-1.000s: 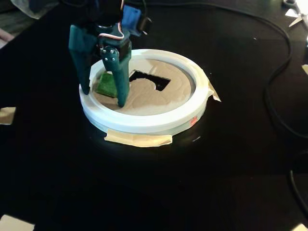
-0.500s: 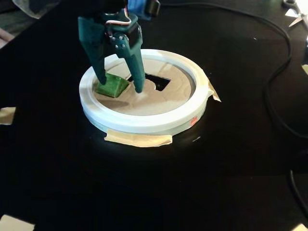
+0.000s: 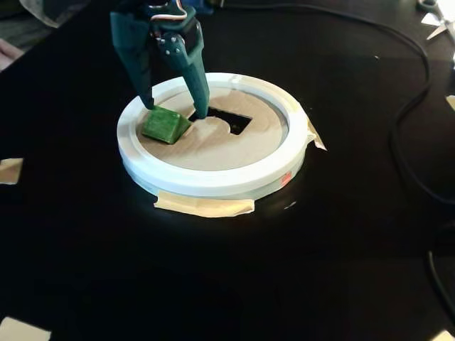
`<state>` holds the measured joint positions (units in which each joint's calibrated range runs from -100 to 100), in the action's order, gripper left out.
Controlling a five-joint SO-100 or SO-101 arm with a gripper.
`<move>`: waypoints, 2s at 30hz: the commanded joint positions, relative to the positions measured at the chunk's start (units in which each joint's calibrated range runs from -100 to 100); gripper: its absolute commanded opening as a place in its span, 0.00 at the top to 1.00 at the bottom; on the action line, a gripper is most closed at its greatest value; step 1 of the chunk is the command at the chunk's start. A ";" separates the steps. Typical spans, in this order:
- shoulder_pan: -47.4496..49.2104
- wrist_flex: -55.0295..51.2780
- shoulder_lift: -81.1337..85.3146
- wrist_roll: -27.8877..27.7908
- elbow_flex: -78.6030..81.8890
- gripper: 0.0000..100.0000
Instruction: Pick up the square block and drop it in corresponding square shaped hole
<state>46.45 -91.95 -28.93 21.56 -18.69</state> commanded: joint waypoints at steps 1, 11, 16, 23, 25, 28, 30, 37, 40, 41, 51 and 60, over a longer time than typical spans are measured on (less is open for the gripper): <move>-1.26 2.39 1.48 -0.98 -3.71 0.38; -4.38 3.59 0.50 -2.20 1.11 0.38; -4.13 3.09 0.50 -1.81 1.66 0.38; -4.01 4.09 -0.31 -2.20 5.21 0.38; -3.26 6.40 -0.13 -2.20 5.21 0.38; -2.76 9.31 0.41 -2.05 5.12 0.38; -2.63 9.41 0.50 -2.05 4.21 0.38; -3.26 10.72 0.41 -1.90 5.40 0.36; -3.88 4.49 1.39 -2.30 4.58 0.36; -4.51 0.48 3.90 -2.30 4.48 0.36; -8.88 -8.05 26.92 -3.08 5.76 0.36; -30.72 -8.05 34.89 -11.04 9.86 0.38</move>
<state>27.97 -99.22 -2.63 14.19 -11.57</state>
